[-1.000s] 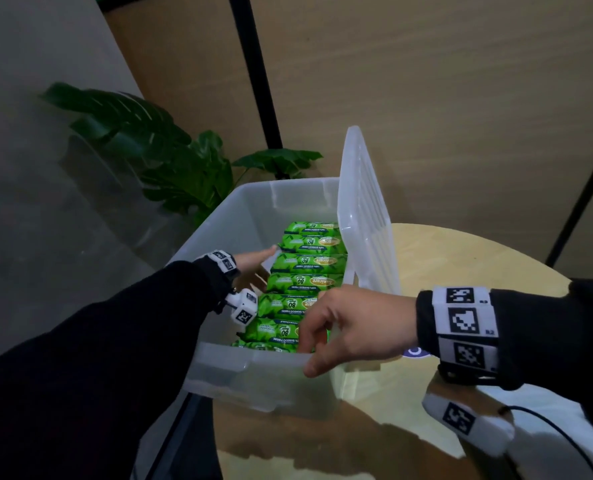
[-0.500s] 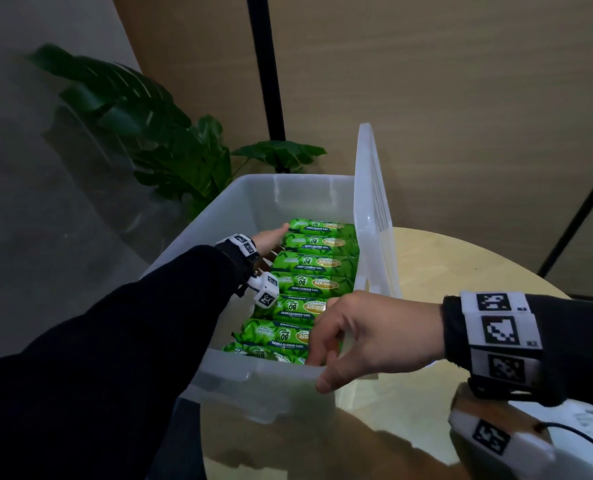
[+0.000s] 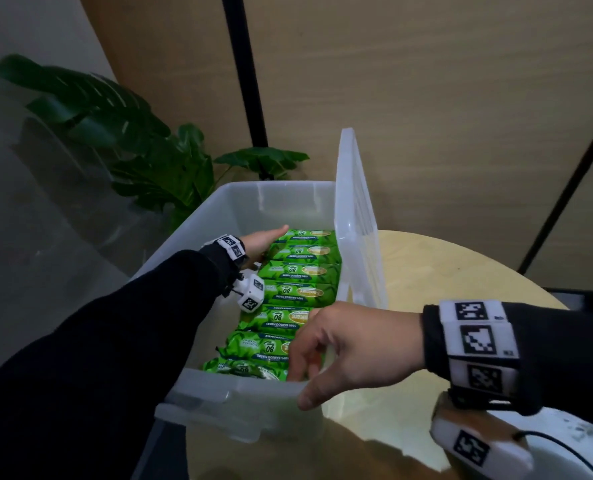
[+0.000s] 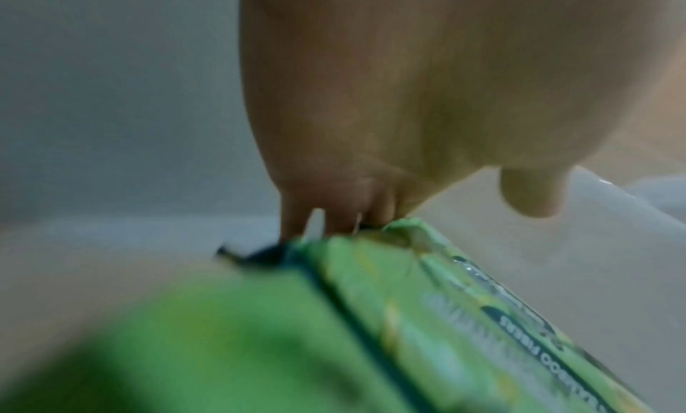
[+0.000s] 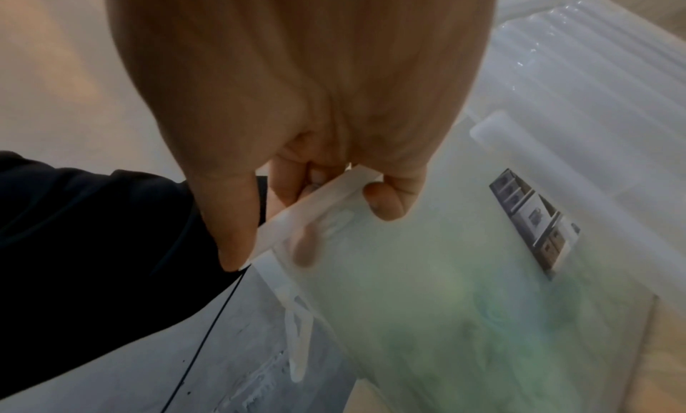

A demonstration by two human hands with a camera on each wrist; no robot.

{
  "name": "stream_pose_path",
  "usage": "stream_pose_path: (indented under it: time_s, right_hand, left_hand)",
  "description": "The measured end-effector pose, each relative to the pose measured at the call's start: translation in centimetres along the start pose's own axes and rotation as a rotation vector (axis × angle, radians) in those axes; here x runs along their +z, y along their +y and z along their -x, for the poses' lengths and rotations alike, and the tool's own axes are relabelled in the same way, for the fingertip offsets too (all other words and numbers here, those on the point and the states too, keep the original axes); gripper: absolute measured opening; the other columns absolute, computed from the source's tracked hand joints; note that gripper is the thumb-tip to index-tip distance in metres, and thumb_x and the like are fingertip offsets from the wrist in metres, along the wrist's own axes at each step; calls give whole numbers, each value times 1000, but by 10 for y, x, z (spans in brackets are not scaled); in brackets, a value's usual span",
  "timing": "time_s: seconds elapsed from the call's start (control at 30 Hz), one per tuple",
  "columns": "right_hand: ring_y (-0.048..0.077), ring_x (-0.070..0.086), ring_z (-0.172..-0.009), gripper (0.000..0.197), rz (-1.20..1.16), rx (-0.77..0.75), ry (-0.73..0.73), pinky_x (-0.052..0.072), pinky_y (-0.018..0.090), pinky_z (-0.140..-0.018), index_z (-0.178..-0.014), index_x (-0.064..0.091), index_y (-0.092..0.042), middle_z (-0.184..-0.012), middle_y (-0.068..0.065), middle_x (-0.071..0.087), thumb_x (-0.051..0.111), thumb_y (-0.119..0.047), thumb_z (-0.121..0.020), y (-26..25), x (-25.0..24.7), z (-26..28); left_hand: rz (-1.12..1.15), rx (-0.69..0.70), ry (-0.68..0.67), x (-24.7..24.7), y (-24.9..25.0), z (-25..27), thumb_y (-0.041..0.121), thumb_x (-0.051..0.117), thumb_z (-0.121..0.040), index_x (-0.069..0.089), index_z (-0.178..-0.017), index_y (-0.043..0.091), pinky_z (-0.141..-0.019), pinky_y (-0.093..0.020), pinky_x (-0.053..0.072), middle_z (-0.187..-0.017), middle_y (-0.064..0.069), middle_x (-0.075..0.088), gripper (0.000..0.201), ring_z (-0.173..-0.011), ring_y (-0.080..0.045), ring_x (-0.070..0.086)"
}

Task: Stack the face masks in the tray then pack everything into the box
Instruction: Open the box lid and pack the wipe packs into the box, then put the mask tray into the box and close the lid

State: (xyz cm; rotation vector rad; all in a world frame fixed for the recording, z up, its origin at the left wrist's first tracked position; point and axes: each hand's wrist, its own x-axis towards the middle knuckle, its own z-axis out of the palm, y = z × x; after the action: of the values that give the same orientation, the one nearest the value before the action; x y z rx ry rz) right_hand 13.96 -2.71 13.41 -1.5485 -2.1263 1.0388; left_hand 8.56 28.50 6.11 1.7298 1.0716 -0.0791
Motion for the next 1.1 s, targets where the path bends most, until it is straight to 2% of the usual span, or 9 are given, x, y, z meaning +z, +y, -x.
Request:
stream_pose_path:
  time_s: [0.1,0.2,0.37,0.43,0.53,0.7,0.87,0.97,1.1]
  right_hand:
    - [14,66,-83,20,31,-7,5,54,37,-80,-100,79,-22,-90,-3,73,83,-34,-85,-4,0,4]
    - [10,65,-88,25,-135,-28,53,51,33,-85,-112,78,-15,-99,2,76,81,-23,-88,-4,-3,14]
    - [16,69,-96,16,-670,28,483,52,40,-86,-102,76,-4,-108,16,76,62,-12,-100,21,-18,76]
    - [19,69,-88,21,-819,157,583,52,36,-79,-95,75,-7,-96,12,76,58,-18,-101,40,-27,106]
    - [16,65,-77,22,-864,395,653,49,31,-70,-92,74,-13,-89,3,72,57,-25,-100,76,-34,145]
    - [12,61,-69,13,-963,588,969,43,28,-65,-91,72,-19,-87,-4,70,61,-25,-96,143,-25,208]
    - [12,57,-67,15,-1194,639,1117,39,27,-62,-92,74,-19,-84,-5,71,63,-28,-96,190,4,262]
    - [14,58,-68,13,-1237,604,1091,41,28,-62,-98,74,-18,-84,-3,71,66,-27,-95,203,2,275]
    - [16,61,-70,15,-1244,488,1103,44,30,-63,-102,74,-15,-86,0,71,69,-27,-94,210,-17,276]
  left_hand:
    - [-321,110,342,-6,37,19,53,43,-106,45,-151,5,-93,-34,40,-152,-18,49,66,-132,-38,53]
    - [-361,295,449,-20,73,61,38,61,-102,65,-131,4,-78,-32,45,-128,-19,67,45,-105,-29,64]
    - [-473,714,607,15,125,198,35,72,-95,74,-117,18,-84,-22,51,-105,-3,75,29,-98,-19,71]
    - [-470,908,624,59,134,261,42,71,-93,74,-116,22,-76,-15,50,-97,4,74,30,-89,-9,69]
    - [-518,1062,449,145,134,308,56,68,-87,69,-122,30,-85,-25,53,-102,10,74,44,-93,-2,70]
    - [-1006,877,52,286,119,266,78,69,-75,29,-157,27,-109,-44,44,-152,-3,49,104,-134,-24,51]
    - [-1266,580,-237,372,89,207,89,74,-54,-15,-157,42,-117,-62,31,-171,-12,5,144,-150,-44,25]
    - [-1256,515,-282,390,75,191,85,80,-50,-23,-152,50,-108,-57,42,-168,-11,11,149,-140,-46,38]
    - [-1175,556,-145,392,65,190,71,81,-62,-15,-156,44,-93,-49,54,-145,-15,40,137,-118,-40,55]
